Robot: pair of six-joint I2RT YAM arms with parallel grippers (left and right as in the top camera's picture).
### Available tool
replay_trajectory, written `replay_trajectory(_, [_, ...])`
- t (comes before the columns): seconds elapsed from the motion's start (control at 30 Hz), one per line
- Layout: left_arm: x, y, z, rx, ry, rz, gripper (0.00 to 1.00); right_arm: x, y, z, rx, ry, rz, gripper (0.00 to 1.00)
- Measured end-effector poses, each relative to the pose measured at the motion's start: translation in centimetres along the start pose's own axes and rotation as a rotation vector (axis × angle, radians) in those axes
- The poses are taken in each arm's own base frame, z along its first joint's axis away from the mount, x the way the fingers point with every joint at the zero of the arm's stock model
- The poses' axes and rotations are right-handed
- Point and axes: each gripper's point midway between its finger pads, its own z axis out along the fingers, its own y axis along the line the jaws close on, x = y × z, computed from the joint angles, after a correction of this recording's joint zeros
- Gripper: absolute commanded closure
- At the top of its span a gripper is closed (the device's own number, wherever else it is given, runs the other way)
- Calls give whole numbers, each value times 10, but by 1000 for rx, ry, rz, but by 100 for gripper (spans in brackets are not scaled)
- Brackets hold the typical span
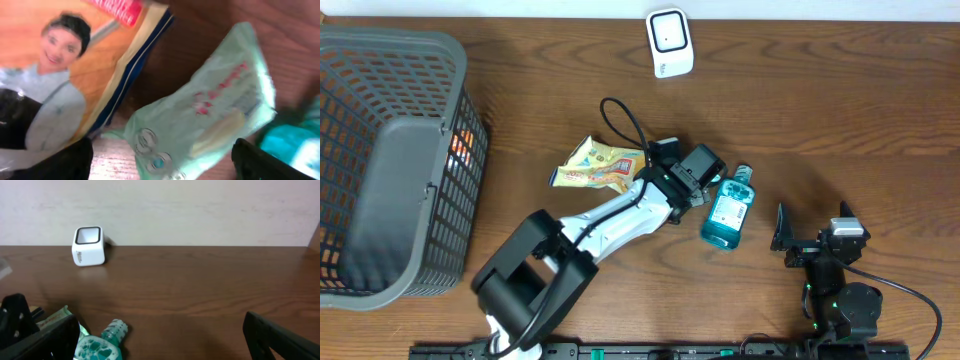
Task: Scan the item barcode
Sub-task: 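Carry the wipes pack out over the table toward the bottle, then lower the wipes pack beside the bottle and open the left gripper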
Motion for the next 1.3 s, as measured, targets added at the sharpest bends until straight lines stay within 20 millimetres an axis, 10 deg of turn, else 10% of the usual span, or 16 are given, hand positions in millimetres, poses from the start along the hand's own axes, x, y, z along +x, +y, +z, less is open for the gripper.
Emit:
replay_trajectory(0.2, [-38, -26, -76, 169, -125, 37, 7, 0, 0, 0, 0, 0, 0, 1])
replay_trajectory(0.3, [-53, -33, -114, 245, -191, 55, 80, 0, 0, 0, 0, 0, 0, 1])
replay_trajectory(0.4, [-58, -35, -128, 268, -216, 74, 93, 0, 0, 0, 0, 0, 0, 1])
replay_trajectory(1.3, [-2, 8, -3, 55, 60, 40, 93, 0, 0, 0, 0, 0, 0, 1])
